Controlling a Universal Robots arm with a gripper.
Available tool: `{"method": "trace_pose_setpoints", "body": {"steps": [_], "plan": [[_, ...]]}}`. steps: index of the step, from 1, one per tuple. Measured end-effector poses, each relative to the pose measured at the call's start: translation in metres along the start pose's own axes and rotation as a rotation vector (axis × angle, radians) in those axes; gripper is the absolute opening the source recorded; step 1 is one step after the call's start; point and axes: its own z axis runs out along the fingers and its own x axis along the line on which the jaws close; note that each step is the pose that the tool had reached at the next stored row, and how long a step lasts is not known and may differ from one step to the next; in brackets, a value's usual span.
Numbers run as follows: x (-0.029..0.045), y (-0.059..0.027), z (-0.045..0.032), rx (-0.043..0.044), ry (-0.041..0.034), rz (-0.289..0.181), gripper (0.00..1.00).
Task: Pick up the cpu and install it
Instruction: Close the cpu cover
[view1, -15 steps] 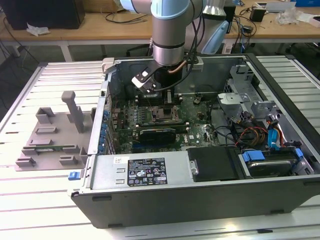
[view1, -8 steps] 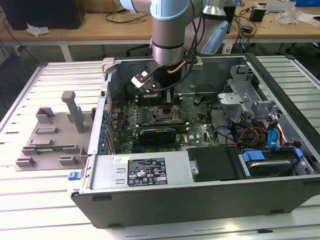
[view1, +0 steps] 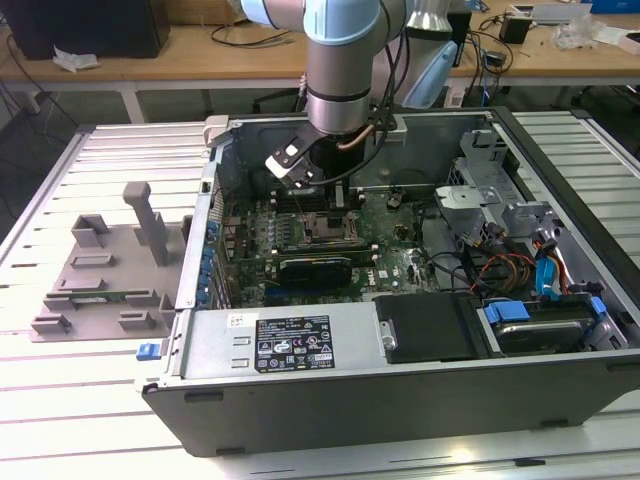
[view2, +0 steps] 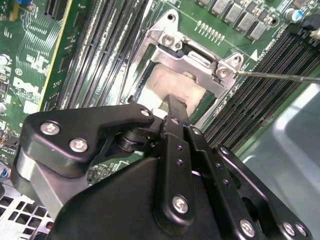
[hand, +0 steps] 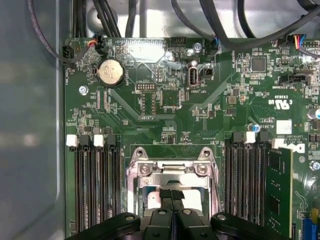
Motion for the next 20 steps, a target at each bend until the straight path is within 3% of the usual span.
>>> {"method": "trace_pose_setpoints", "body": {"steps": [6, 11, 14, 15, 16, 17, 20], "plan": [[0.0001, 0.0035, -0.0001, -0.0002, 0.0002, 0.000, 0.11], [0.0000, 0.0035, -0.0064, -0.0002, 0.0003, 0.000, 0.11], [0.0004, 0.0036, -0.0065, -0.0001, 0.0030, 0.000, 0.11], [0.0006, 0.0035, -0.0065, -0.0002, 0.0067, 0.000, 0.11], [0.0007, 0.0035, -0.0065, -0.0005, 0.0244, 0.000, 0.11], [0.0007, 0.0034, -0.0065, -0.0013, 0.0610, 0.000, 0.11], [0.0011, -0.0006, -0.0065, -0.0014, 0.0643, 0.000, 0.11]]}}
